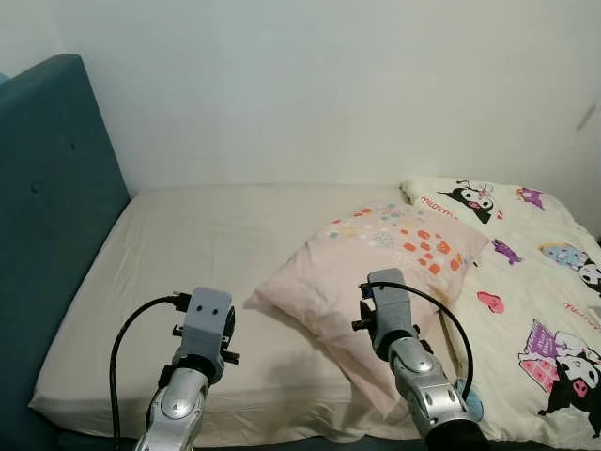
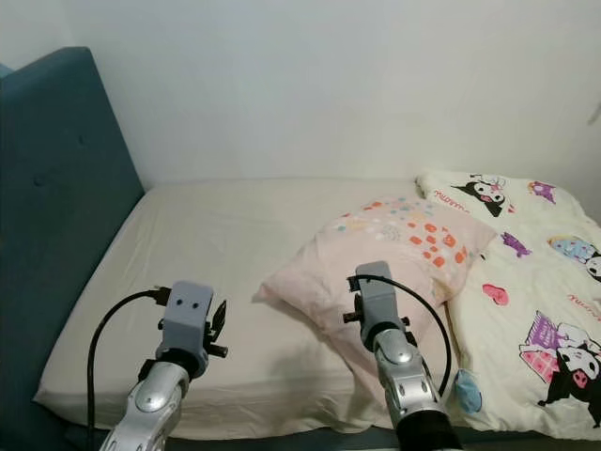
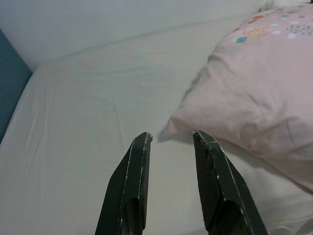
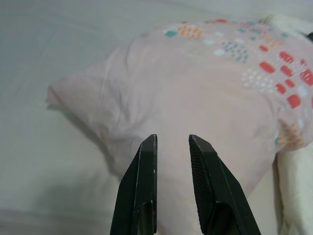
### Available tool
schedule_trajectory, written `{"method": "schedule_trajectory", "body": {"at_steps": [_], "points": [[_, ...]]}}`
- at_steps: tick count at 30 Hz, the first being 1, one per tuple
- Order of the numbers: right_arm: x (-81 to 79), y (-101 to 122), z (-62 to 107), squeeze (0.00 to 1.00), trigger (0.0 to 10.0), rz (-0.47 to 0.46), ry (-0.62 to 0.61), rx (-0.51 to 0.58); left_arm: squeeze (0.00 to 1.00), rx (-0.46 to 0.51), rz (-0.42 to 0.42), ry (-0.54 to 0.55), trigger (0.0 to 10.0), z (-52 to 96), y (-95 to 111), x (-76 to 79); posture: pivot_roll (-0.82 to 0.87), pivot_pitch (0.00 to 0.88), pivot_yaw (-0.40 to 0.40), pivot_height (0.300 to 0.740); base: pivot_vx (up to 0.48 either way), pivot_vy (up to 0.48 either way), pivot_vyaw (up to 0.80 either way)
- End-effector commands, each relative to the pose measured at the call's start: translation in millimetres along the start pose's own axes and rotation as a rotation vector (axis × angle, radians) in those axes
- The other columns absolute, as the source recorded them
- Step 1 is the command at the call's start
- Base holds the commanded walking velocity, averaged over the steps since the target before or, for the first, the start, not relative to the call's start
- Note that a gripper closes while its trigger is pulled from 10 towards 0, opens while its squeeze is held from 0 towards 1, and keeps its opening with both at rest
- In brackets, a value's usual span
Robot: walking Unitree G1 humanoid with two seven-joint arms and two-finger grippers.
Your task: Clean up the room
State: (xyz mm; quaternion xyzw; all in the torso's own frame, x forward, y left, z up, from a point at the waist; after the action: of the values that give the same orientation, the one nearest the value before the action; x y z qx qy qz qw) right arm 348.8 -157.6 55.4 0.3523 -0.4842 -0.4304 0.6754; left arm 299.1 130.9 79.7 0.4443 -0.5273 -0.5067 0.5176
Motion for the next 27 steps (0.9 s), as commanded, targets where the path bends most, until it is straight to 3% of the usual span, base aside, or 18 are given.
{"method": "schedule_trajectory", "body": {"at_steps": [1, 17, 23, 27], "points": [[0.7, 7.0, -2.4, 0.00, 10.0, 0.014, -0.007, 0.027, 0.00, 0.000, 0.014, -0.008, 10.0, -0.7, -0.7, 1.8, 0.05, 0.000, -0.038, 0.740, 0.000, 0.000, 0.00], [5.3, 12.1, -5.6, 0.00, 10.0, 0.008, -0.031, 0.052, 0.00, 0.018, 0.018, 0.001, 10.0, -1.3, 3.4, -1.8, 0.05, 0.003, -0.037, 0.740, 0.000, 0.000, 0.00], [0.8, 7.6, -4.7, 0.00, 10.0, 0.009, -0.015, 0.034, 0.00, 0.016, 0.009, -0.004, 10.0, -0.7, 3.4, -0.7, 0.05, 0.006, -0.038, 0.740, 0.000, 0.000, 0.00], [-10.4, 0.5, -2.4, 0.00, 10.0, 0.017, 0.032, 0.009, 0.00, 0.014, 0.016, -0.011, 10.0, 0.1, 3.2, -0.5, 0.06, 0.010, -0.043, 0.740, 0.000, 0.000, 0.00]]}}
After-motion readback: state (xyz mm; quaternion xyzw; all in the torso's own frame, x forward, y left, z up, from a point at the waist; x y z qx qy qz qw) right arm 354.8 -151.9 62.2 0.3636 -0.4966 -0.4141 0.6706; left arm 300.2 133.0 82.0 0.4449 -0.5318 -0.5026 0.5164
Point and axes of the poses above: a point about 5 cm out from each wrist's last joint towards the gripper, its own z axis pointing back from the gripper into the wrist, its own y axis along the axis of the wrist's last joint, x = y × z, the point moved 3 cm from there along -z, pointing out of the wrist towards the gripper, and after that the axes turned 12 degrees about z, right-handed, at the moved point
